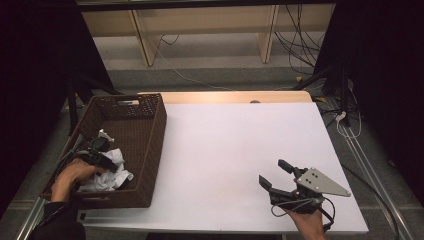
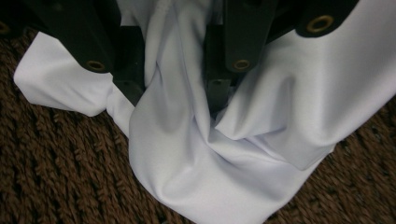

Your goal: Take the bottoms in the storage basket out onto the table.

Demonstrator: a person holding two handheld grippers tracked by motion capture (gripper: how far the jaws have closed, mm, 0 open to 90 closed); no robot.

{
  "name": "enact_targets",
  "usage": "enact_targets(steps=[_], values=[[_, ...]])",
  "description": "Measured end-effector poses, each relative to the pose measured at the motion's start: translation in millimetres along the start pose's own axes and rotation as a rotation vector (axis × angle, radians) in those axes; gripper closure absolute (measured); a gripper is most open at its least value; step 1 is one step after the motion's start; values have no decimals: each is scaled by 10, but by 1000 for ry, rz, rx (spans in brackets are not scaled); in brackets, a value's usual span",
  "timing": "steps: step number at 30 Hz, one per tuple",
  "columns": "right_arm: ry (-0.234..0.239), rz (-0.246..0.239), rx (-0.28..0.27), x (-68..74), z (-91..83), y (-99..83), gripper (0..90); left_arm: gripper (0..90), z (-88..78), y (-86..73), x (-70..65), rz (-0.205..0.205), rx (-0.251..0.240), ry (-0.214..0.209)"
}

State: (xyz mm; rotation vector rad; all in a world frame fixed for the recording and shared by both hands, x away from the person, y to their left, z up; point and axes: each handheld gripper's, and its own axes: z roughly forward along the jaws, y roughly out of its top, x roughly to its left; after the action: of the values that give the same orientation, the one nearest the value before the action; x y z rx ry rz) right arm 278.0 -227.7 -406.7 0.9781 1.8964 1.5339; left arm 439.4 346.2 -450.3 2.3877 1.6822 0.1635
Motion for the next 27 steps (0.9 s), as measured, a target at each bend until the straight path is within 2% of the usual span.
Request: enact_targets(steps=[6, 8, 9, 10, 15, 21, 23, 27], values=[[1, -7, 7, 11, 12, -1, 230, 699, -81, 9, -2, 6, -69, 28], [1, -6, 8, 13, 10, -1, 229, 700, -123, 13, -4, 3, -104, 42], [0, -8, 5, 8, 9, -1, 229, 700, -175, 17, -10, 21, -145, 67], [0, -8, 5, 8, 9, -1, 229, 700, -175, 17, -10, 21, -145, 67], [-2, -7, 3, 6, 4, 1, 230, 701, -318, 31, -51, 31, -227, 96], [-2, -8, 5, 9, 2, 2, 230, 701, -438, 35, -75, 27, -297, 120], [-3, -11, 5, 9, 0, 3, 230, 701, -496, 25, -86, 38, -314, 124], [-2, -11, 6, 9, 0, 3, 230, 700, -544, 21, -98, 46, -326, 139]])
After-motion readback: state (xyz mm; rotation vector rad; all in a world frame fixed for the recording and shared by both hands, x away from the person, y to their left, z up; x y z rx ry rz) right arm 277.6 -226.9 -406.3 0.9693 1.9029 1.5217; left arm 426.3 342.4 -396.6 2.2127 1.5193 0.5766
